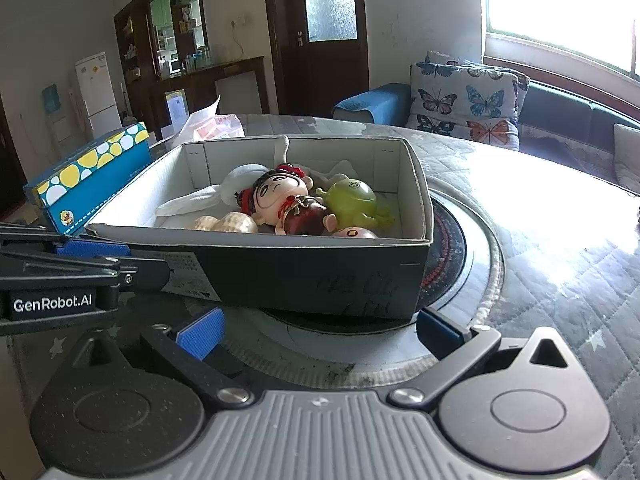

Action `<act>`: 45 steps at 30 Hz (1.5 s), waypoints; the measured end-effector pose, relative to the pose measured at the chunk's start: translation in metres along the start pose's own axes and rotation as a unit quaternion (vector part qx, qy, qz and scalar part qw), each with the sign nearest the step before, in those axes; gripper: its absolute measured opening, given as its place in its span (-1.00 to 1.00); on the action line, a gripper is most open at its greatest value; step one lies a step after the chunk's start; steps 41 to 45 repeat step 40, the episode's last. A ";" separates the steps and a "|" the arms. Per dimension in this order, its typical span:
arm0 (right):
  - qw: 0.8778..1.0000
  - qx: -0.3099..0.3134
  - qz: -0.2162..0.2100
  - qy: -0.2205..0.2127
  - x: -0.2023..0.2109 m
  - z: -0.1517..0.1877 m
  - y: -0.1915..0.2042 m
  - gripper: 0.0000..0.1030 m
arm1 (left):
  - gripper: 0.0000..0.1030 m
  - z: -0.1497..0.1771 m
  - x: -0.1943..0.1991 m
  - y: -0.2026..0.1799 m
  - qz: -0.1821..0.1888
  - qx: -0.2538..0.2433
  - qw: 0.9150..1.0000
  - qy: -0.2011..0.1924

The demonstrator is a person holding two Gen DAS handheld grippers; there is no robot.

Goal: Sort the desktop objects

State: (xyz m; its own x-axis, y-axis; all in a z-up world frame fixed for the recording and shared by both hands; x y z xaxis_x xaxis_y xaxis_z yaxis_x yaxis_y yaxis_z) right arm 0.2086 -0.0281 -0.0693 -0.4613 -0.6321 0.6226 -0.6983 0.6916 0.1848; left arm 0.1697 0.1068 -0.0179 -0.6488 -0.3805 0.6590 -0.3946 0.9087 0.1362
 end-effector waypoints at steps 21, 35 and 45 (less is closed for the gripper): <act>1.000 0.000 -0.002 0.020 -0.024 -0.006 -0.004 1.00 | -0.27 -0.003 -0.016 0.002 0.001 0.002 1.000 0.020; 1.000 -0.002 -0.005 0.024 -0.031 -0.006 -0.006 1.00 | -0.28 -0.004 -0.019 0.002 0.007 0.011 1.000 0.028; 1.000 -0.002 -0.005 0.023 -0.031 -0.006 -0.006 1.00 | -0.29 -0.003 -0.018 0.001 0.006 0.012 1.000 0.024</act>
Point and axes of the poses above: each gripper's, at about its wrist camera, not at the fingertips, and x roughly against the way its jaws point, y to its left, z to its underside, the point moved 5 cm from there along -x, roughly the way its jaws point, and after that the axes turned 9 degrees about -z, right-handed, at the moved point
